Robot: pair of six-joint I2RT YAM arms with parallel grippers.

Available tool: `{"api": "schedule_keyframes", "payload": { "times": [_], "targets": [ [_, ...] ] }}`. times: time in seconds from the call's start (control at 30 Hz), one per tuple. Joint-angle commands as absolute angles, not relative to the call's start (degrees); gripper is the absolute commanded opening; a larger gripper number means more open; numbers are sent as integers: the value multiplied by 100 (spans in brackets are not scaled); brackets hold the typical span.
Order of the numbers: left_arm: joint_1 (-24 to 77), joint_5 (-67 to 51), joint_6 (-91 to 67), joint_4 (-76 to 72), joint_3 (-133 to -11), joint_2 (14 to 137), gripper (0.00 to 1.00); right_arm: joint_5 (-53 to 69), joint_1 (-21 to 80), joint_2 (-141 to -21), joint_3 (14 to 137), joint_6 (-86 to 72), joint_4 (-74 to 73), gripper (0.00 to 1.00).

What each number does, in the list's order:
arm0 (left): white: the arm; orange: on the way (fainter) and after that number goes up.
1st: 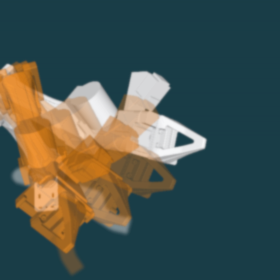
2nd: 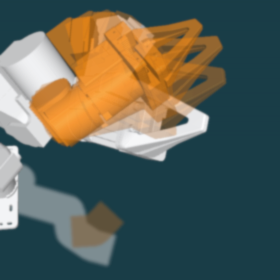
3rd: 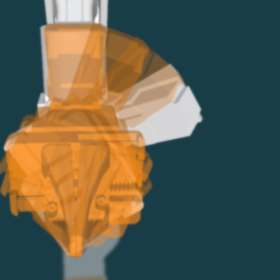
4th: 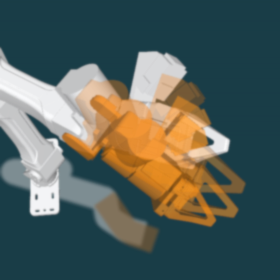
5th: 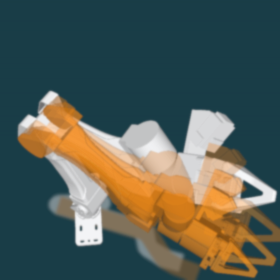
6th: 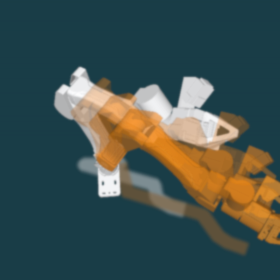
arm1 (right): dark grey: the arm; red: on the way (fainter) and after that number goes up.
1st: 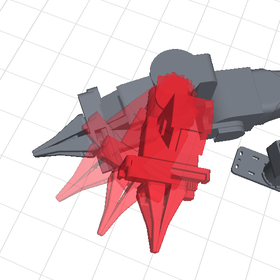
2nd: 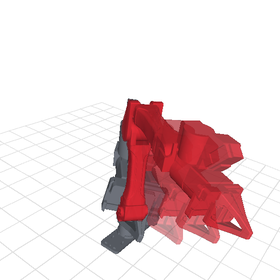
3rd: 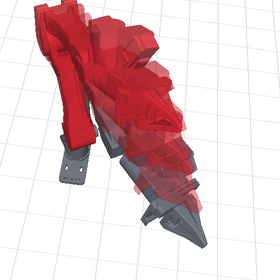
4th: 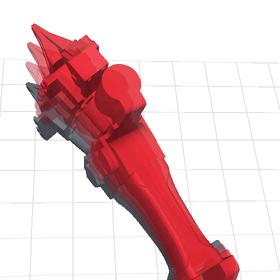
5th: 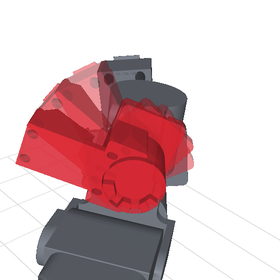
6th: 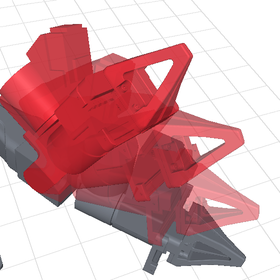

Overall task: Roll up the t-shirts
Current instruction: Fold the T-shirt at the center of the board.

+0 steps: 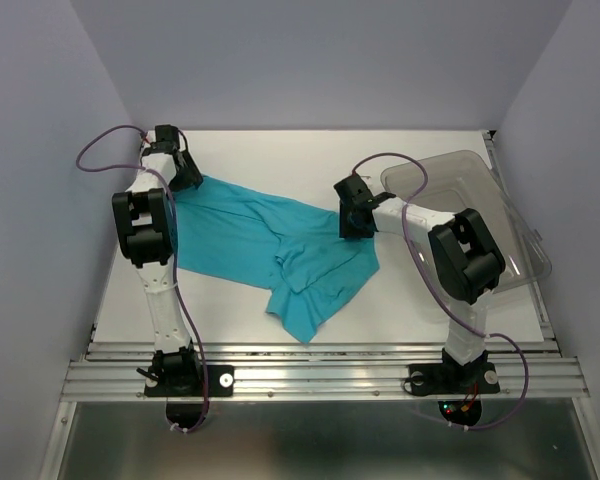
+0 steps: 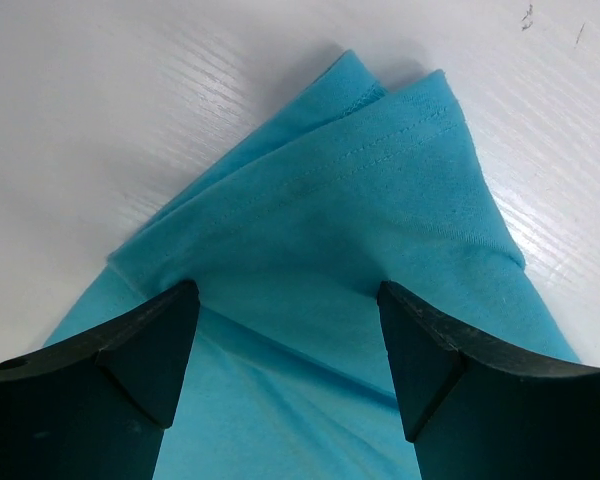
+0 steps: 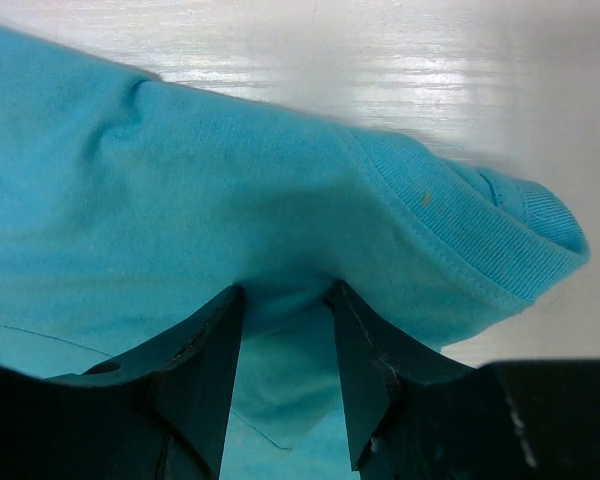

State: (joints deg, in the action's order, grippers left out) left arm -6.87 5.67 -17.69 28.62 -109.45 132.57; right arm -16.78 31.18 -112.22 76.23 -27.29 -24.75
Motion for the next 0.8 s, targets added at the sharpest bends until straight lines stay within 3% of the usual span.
{"api": "schedule_keyframes", "payload": {
  "times": [0.0, 0.17, 0.43, 0.77],
  "targets": [
    [-721, 633, -1582, 3085, -10846, 12736, 84, -2048, 3085, -11320, 7585, -2698, -2531, 47],
    [-712, 712, -1538, 3059, -10749, 12376, 83, -1960, 3085, -11197, 7638, -2663, -2531, 47],
    [-712, 923, -1661, 3015, -10293, 12085, 68, -1784, 3085, -11109, 7629, -2681, -2522, 47],
    [-703, 677, -1784, 2883, -10459, 12594, 67, -1784, 3085, -11109, 7629, -2619, -2522, 48]
  ]
}}
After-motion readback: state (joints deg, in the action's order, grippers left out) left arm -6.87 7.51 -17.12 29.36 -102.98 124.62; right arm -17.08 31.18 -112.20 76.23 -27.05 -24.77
